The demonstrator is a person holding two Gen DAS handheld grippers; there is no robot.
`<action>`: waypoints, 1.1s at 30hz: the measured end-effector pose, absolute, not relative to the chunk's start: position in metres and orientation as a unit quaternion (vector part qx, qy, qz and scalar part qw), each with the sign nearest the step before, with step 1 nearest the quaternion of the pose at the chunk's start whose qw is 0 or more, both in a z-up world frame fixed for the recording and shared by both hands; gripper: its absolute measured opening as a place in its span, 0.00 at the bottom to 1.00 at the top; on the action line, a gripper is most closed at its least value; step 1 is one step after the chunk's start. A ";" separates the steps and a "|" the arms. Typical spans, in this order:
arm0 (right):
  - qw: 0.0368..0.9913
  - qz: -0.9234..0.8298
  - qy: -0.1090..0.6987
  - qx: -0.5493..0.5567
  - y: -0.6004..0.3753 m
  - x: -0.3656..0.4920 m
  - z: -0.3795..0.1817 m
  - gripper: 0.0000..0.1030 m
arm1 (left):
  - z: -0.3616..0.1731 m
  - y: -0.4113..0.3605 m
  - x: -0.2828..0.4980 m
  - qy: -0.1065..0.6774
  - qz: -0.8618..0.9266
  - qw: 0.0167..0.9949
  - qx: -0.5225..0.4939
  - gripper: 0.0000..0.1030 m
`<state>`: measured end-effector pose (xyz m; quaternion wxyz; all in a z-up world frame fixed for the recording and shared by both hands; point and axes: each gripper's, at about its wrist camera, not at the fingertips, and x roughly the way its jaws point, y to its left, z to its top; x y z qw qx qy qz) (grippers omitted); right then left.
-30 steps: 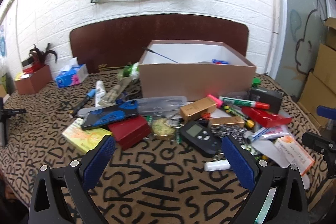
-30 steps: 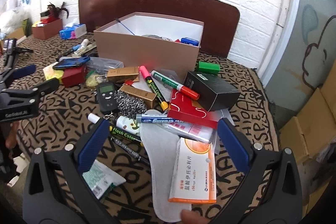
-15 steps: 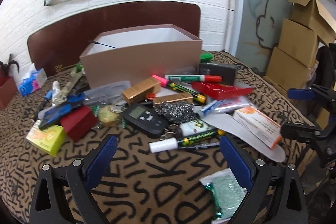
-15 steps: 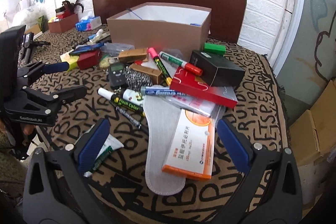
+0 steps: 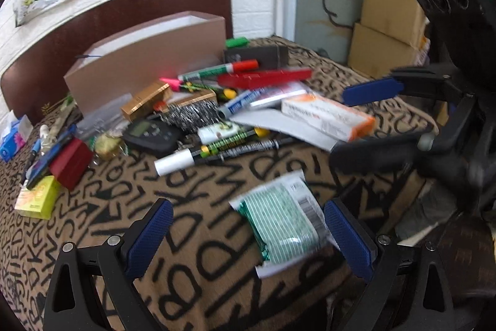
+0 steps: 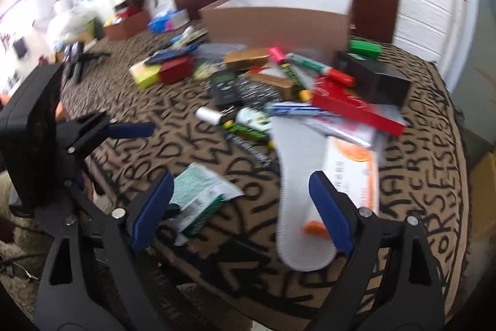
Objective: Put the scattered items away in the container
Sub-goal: 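Close the right gripper on the green-and-white sachet, then carry the sachet into the tan box and open the right gripper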
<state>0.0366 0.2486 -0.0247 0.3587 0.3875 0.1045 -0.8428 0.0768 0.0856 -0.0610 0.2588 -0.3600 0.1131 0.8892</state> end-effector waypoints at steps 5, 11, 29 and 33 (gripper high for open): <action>0.397 -0.806 0.130 0.419 0.220 0.034 -0.041 0.72 | -0.057 0.084 0.083 0.102 0.882 0.295 -0.352 0.95; 0.411 -0.777 0.105 0.465 0.212 0.025 -0.055 0.72 | -0.066 0.084 0.079 0.087 0.874 0.311 -0.362 0.95; 0.424 -0.744 0.075 0.511 0.202 0.008 -0.071 0.50 | -0.091 0.072 0.055 0.016 0.846 0.347 -0.405 0.56; 0.429 -0.758 0.082 0.484 0.200 0.012 -0.055 0.47 | -0.077 0.067 0.057 0.017 0.859 0.344 -0.379 0.56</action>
